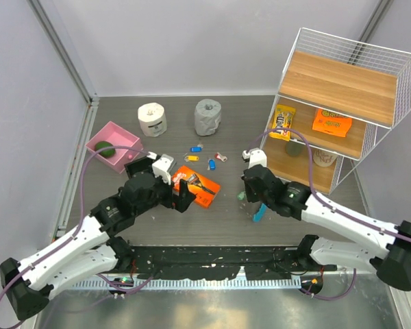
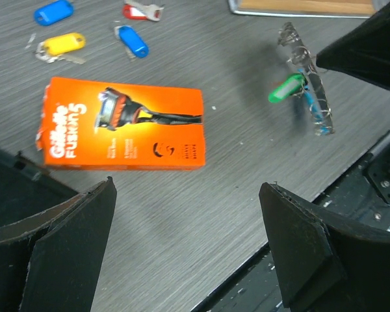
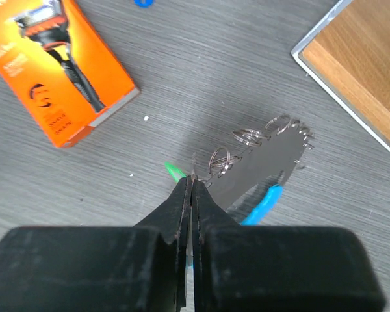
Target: Remove the keys from the keyring
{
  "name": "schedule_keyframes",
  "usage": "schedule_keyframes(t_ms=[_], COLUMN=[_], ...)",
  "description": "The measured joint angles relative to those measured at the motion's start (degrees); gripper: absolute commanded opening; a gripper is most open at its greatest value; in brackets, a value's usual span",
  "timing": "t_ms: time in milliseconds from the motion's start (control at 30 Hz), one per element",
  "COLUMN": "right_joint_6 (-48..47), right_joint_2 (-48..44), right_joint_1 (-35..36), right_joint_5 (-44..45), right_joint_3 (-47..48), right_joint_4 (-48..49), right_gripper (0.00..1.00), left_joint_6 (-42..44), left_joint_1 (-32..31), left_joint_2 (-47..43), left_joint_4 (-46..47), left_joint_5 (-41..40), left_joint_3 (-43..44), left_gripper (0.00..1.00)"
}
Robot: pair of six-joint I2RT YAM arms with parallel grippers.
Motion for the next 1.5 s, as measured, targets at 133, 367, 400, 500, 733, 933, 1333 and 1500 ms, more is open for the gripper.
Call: schedule_keyframes(t_ms=[133,367,400,500,733,933,1333,1500], right_joint_6=[-1.55,-5.55,-6.25,-8.68,-12.02,-12.79,-12.44,-12.22], right_joint_2=[-5.73,-13.07,-14.01,-16.83,-19.67,-20.55,-20.44,-20.44], right_joint_1=[0.00,0.02,0.02,0.02,0.02,0.02,0.02,0.02], right_joint_5=[-2.51,-9.75,-10.93,-15.08,-20.68,-25.44,-30.14,-30.34], right_joint_3=[0.87,3.26,3.54,4.07,4.90,4.92,4.92,4.92], right_joint_4=[-1.33,-1.97,-1.81,-0.94,0.39,3.10,6.45,7.26], right_gripper=[0.05,0.05,0.05,0.05,0.05,0.05,0.05,0.05], left_joint_6=[0.79,3.43,3.85,5.16,6.54,5.68,6.58,6.51], left_joint_1=[0.00,0.00,0.00,0.00,0.00,-0.20,-3.37,-4.61], left_joint_2=[1.55,3.28,3.54,4.55,8.83,12.44,15.26,16.39], left_joint_4=[4.66,14.49,16.68,21.22,28.11,35.30,44.81,45.62], left_joint_5=[4.90,13.09,14.36,17.00,22.01,27.76,31.78,32.39], left_joint_3=[-0.85,-2.45,-2.91,-3.98,-4.66,-4.76,-6.64,-6.64], left_gripper=[0.99,0.99,0.99,0.97,0.83,0.76,0.58,0.56])
